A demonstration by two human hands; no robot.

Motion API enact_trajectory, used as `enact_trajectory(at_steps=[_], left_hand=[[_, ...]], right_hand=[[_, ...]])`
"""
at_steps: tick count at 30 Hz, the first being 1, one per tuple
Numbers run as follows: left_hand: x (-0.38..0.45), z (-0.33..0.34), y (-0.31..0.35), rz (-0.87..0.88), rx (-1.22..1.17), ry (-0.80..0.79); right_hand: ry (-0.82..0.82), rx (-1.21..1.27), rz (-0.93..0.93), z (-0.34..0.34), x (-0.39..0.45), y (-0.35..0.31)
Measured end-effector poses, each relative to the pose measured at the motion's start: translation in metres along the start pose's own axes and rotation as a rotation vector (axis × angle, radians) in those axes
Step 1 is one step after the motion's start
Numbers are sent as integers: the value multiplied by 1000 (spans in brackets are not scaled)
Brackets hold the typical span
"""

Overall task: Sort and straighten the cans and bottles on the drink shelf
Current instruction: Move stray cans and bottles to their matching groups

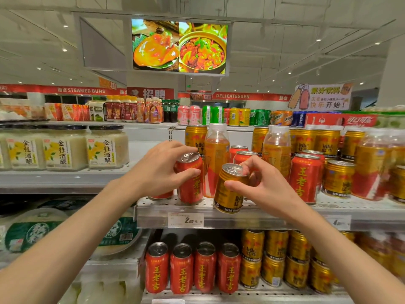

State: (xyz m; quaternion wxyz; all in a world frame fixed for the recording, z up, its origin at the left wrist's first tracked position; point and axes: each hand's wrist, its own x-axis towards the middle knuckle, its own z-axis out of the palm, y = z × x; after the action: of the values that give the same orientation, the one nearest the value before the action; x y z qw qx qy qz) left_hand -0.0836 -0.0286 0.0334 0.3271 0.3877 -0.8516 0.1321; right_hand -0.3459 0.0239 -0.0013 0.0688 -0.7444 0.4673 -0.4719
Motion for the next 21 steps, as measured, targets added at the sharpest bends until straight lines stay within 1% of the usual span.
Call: enact_trajectory(at_steps=[9, 11, 14, 17, 19, 21], left_hand=[[15, 21, -5, 24, 294, 17], [15, 25, -5, 26, 305, 39], [11, 29, -6, 15, 238, 78], [-4, 33, -2, 46, 165, 189], [-15, 36, 5, 63, 53, 251], [-25, 42, 14, 56, -110, 254]], right_hand=[[13, -6, 43, -2, -2, -1], [13, -14, 52, -2, -3, -3], [29, -19, 70, -2, -6, -4], [66, -12, 105, -3, -9, -4], [98, 9, 137, -4, -13, -5], [128, 54, 169, -5, -18, -6]])
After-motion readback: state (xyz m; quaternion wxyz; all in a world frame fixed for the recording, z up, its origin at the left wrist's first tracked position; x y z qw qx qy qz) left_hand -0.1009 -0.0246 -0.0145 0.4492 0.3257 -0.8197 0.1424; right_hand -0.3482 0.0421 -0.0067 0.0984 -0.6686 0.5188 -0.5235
